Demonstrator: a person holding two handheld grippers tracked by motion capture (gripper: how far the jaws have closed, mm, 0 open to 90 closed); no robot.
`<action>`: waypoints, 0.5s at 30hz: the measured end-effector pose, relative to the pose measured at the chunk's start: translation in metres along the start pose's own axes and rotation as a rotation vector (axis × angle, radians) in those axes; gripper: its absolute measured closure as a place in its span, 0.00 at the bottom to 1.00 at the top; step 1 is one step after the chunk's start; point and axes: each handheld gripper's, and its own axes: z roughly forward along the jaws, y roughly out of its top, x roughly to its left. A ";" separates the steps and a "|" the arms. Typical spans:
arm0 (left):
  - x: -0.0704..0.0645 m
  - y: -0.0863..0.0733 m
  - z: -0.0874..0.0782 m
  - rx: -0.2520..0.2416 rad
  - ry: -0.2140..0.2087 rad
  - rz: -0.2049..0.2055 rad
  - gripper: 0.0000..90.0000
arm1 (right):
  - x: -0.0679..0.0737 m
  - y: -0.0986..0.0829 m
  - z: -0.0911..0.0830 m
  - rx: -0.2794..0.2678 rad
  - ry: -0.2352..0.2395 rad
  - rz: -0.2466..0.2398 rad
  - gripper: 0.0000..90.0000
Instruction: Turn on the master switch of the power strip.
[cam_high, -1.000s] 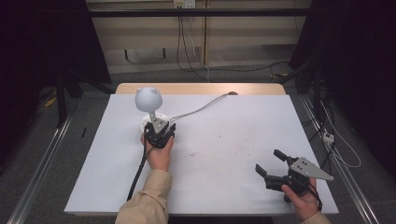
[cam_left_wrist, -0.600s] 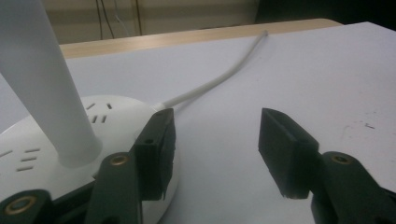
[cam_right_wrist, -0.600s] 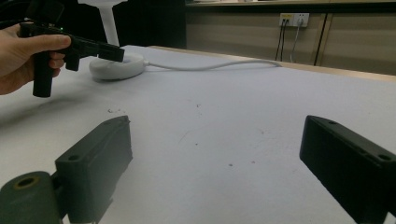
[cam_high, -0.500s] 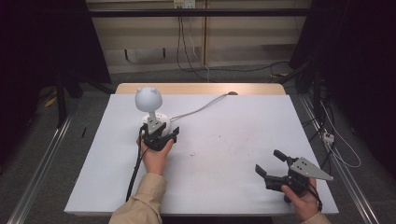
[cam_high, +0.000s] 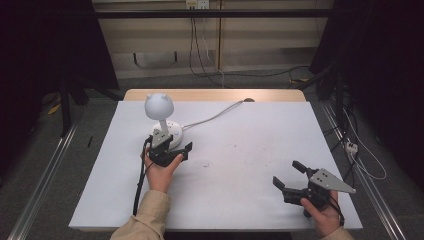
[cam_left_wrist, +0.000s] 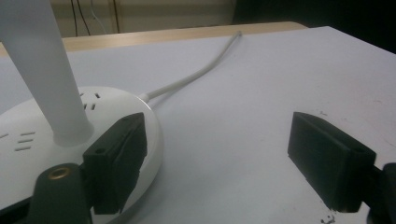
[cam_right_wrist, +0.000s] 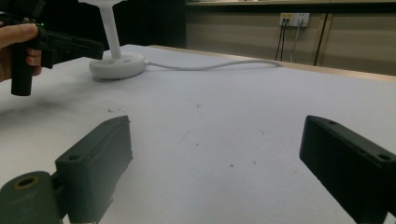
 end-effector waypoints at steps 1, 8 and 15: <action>0.001 0.000 -0.002 0.004 -0.002 0.015 0.20 | 0.000 0.000 0.000 0.001 0.000 0.000 0.10; 0.002 -0.001 -0.010 -0.009 -0.019 0.003 0.11 | 0.000 0.000 -0.001 0.001 -0.004 0.005 0.10; 0.004 -0.001 -0.017 -0.010 -0.032 0.021 0.07 | 0.000 0.000 -0.001 0.001 -0.001 0.000 0.10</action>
